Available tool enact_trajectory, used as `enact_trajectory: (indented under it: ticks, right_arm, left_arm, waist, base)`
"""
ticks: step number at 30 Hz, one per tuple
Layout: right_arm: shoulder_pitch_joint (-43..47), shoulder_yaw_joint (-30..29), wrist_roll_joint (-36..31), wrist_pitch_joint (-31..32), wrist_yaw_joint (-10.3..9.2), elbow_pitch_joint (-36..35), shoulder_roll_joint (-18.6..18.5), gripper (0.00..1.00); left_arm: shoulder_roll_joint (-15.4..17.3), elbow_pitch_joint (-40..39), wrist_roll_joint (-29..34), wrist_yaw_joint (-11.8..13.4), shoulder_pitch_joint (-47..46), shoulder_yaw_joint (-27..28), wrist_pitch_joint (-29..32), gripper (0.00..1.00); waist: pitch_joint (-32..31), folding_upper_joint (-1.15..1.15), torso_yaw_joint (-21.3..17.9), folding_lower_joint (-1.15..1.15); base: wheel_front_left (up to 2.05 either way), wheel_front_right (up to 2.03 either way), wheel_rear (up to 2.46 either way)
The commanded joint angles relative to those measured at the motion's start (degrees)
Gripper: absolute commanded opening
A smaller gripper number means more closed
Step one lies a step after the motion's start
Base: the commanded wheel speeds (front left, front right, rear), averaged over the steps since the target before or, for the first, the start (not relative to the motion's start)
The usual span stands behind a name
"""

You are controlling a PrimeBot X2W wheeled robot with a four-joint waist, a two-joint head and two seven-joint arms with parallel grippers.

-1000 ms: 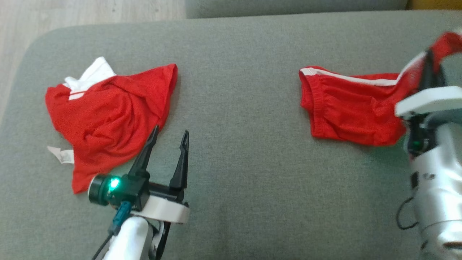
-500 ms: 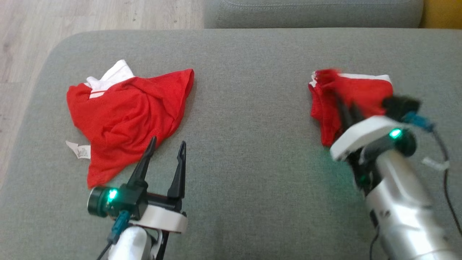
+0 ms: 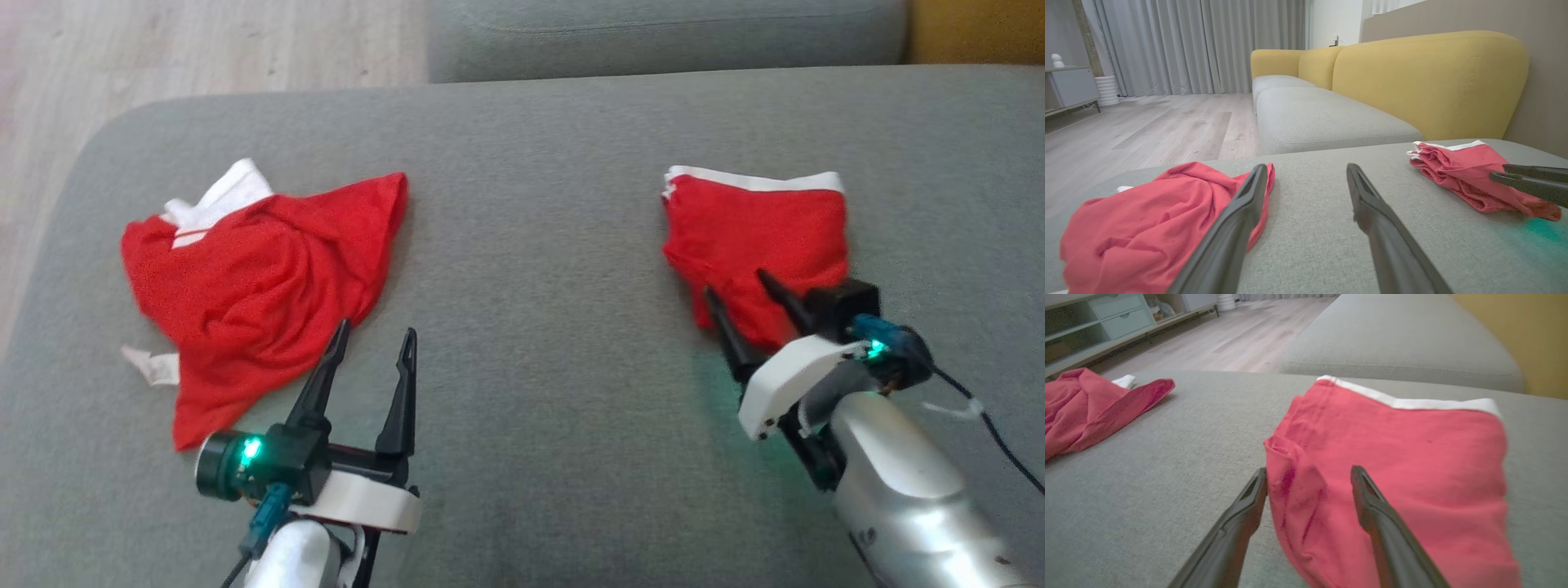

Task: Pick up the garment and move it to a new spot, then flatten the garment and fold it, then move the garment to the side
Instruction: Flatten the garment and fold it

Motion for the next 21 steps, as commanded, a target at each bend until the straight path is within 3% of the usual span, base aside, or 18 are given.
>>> enact_trajectory:
  ticks: [1,9,13,17,21]
  right_arm:
    - [-1.07,-1.00,-1.06,-2.58,0.20,-1.98,-0.79,1.00]
    - [5.56,-10.57,-3.56,-5.60,0.20,-11.31,0.48,1.00]
    - [11.05,-17.94,-6.20,-5.73,0.20,-20.46,2.88,1.00]
    - [15.66,-22.65,-8.68,-5.75,0.20,-26.65,5.29,1.00]
    - [16.05,-24.88,-10.59,-5.75,0.20,-28.52,6.35,1.00]
  left_arm:
    - [0.06,-2.16,0.26,-0.34,-1.16,2.51,-0.29,1.00]
    - [-0.04,-3.52,0.33,-0.22,-1.18,3.12,-0.29,1.00]
    - [-0.10,-4.14,0.48,-0.22,-1.36,3.25,-0.29,1.00]
    - [-0.19,-4.34,0.50,-0.40,-1.46,2.92,-0.29,1.00]
    - [-0.26,-4.40,0.60,-0.70,-2.05,2.38,-0.29,1.00]
  waist:
    - [-0.66,0.00,-1.57,0.00]
    - [-1.48,0.00,-5.55,0.00]
    - [-1.20,0.00,-7.24,0.00]
    - [-0.66,0.00,-7.87,0.00]
    - [0.80,0.00,-7.21,0.00]
  base:
    - [0.00,0.00,0.00]
    - [0.00,0.00,0.00]
    - [0.00,0.00,0.00]
    - [0.00,0.00,0.00]
    - [0.00,0.00,0.00]
